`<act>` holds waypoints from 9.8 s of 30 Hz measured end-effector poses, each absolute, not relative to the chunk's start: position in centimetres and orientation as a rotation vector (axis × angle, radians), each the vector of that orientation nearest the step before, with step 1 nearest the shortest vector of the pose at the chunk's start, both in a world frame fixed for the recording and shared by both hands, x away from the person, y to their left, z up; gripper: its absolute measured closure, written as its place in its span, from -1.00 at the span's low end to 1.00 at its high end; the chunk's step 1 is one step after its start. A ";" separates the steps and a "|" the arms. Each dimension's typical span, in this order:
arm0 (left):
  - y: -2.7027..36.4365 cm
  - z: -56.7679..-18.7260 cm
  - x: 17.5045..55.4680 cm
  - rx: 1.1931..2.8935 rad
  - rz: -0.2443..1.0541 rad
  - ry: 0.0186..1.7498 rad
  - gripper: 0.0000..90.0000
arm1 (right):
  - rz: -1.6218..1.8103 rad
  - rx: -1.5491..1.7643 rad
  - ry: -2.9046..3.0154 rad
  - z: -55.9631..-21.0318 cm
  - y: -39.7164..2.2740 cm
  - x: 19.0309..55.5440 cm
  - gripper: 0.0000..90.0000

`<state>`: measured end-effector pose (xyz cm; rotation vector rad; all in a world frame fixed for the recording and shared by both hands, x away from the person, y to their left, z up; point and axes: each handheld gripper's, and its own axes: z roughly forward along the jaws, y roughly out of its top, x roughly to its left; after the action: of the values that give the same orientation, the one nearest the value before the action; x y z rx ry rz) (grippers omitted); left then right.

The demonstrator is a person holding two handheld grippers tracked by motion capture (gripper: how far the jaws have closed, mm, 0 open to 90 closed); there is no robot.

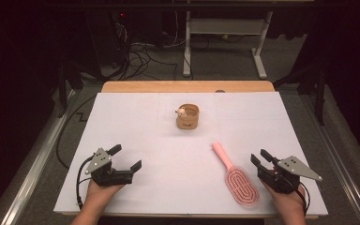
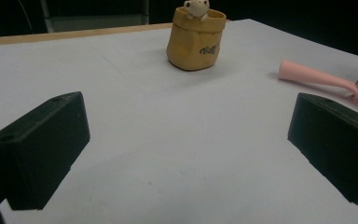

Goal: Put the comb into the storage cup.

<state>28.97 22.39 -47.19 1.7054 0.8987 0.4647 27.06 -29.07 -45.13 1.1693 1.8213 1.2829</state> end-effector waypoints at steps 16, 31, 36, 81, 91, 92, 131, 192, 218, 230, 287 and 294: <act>22.5 -47.2 29.2 1.702 0.462 0.910 -1.00 | 1.304 1.041 2.068 -44.2 -27.8 25.4 1.00; 22.3 -47.3 29.2 1.703 0.458 0.901 -1.00 | 1.200 1.049 2.238 -44.6 -27.2 24.2 1.00; 22.3 -47.3 29.3 1.706 0.457 0.902 -1.00 | 1.212 1.070 2.221 -44.6 -28.3 23.6 1.00; 22.5 -47.5 29.1 1.721 0.441 0.917 -1.00 | 0.951 0.998 2.411 -45.4 -24.1 27.6 1.00; 22.5 -47.5 29.0 1.719 0.442 0.917 -1.00 | 0.871 0.977 2.398 -45.2 -22.9 28.5 1.00; 22.5 -47.5 29.0 1.721 0.441 0.916 -1.00 | 0.861 0.981 2.400 -45.2 -22.8 28.7 1.00; 22.6 -47.4 29.1 1.702 0.446 0.917 -1.00 | 1.008 1.152 2.251 -44.6 -30.5 23.0 1.00; 22.6 -47.5 29.1 1.705 0.454 0.919 -1.00 | 1.146 0.884 2.523 -45.9 -21.2 21.4 1.00; 22.5 -47.5 29.1 1.710 0.452 0.909 -1.00 | 0.978 1.049 2.417 -47.1 -25.0 23.4 1.00; 22.2 -47.6 29.1 1.723 0.437 0.892 -1.00 | 1.004 1.079 2.376 -47.1 -25.9 25.0 1.00; 21.9 -47.7 29.1 1.758 0.493 0.845 -1.00 | 1.241 1.238 2.025 -43.7 -28.8 27.3 -0.99; 21.8 -47.5 29.3 1.751 0.492 0.815 -1.00 | 1.098 1.284 2.132 -44.0 -28.9 28.2 -0.99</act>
<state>29.26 21.83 -47.49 1.7509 0.8149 0.4920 28.17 -28.90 -44.02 1.2837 2.1320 1.0984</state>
